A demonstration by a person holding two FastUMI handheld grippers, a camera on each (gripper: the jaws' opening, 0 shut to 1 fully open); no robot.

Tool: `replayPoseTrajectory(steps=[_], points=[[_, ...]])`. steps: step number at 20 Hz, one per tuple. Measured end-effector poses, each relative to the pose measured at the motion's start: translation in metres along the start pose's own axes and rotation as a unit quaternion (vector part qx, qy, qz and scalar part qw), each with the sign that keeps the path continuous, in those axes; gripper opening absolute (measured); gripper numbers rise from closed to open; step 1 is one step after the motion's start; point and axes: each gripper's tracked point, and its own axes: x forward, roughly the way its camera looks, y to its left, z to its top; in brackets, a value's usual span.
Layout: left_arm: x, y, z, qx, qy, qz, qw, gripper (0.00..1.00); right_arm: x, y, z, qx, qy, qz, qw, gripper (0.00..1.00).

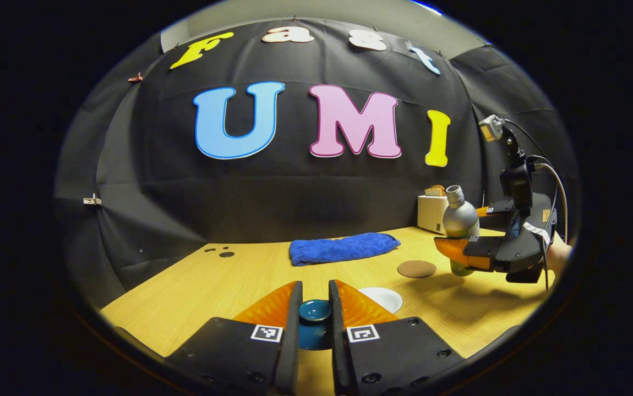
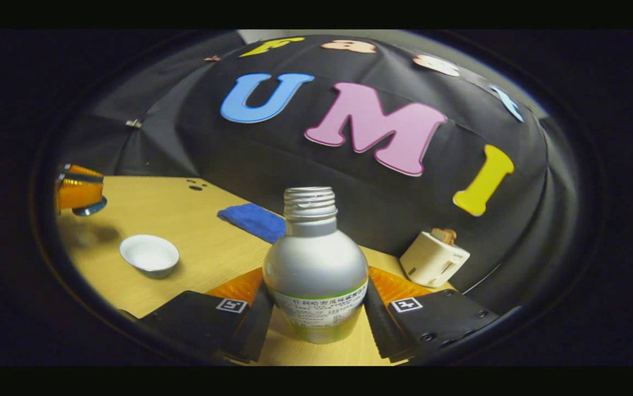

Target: Open the teacup lid with one hand, grasp the water bottle and pour water into the teacup with the other hand; after pouring, place the water bottle on the coaster and then close the teacup lid.

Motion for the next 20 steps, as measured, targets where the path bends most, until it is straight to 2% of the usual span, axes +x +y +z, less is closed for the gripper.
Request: replayPoseTrajectory(steps=[2, 3, 4, 5, 6, 7, 13, 15, 16, 20], points=[[-0.003, 0.009, -0.001, -0.001, -0.002, 0.006, 1.000, 0.25, 0.004, 0.008, 0.010, -0.071, -0.011, 0.002, 0.997, 0.79], [-0.005, 0.013, 0.000, -0.002, -0.004, 0.010, 1.000, 0.28, 0.005, 0.012, 0.014, -0.108, -0.018, 0.000, 0.994, 0.79], [-0.007, 0.020, 0.002, -0.005, -0.007, 0.015, 1.000, 0.28, 0.006, 0.022, 0.025, -0.171, -0.036, 0.000, 0.985, 0.76], [-0.008, 0.026, 0.002, -0.006, -0.010, 0.019, 1.000, 0.28, 0.007, 0.029, 0.027, -0.195, -0.043, 0.004, 0.980, 0.79], [-0.009, 0.031, 0.003, -0.006, -0.011, 0.022, 1.000, 0.25, 0.009, 0.036, 0.027, -0.215, -0.047, 0.009, 0.976, 0.79], [-0.010, 0.035, 0.002, -0.006, -0.012, 0.026, 1.000, 0.28, 0.009, 0.042, 0.026, -0.230, -0.050, 0.013, 0.972, 0.79], [-0.011, 0.051, -0.007, -0.010, -0.006, 0.033, 0.999, 0.25, 0.016, 0.063, 0.015, -0.311, -0.053, 0.021, 0.949, 0.79], [-0.009, 0.055, -0.010, -0.013, -0.003, 0.035, 0.999, 0.28, 0.019, 0.065, 0.012, -0.326, -0.048, 0.025, 0.944, 0.78], [-0.008, 0.056, -0.013, -0.015, 0.000, 0.036, 0.999, 0.28, 0.022, 0.065, 0.014, -0.341, -0.051, 0.020, 0.938, 0.78], [-0.002, 0.056, -0.021, -0.025, 0.008, 0.032, 0.999, 0.29, 0.027, 0.068, 0.021, -0.422, -0.073, 0.008, 0.903, 0.79]])
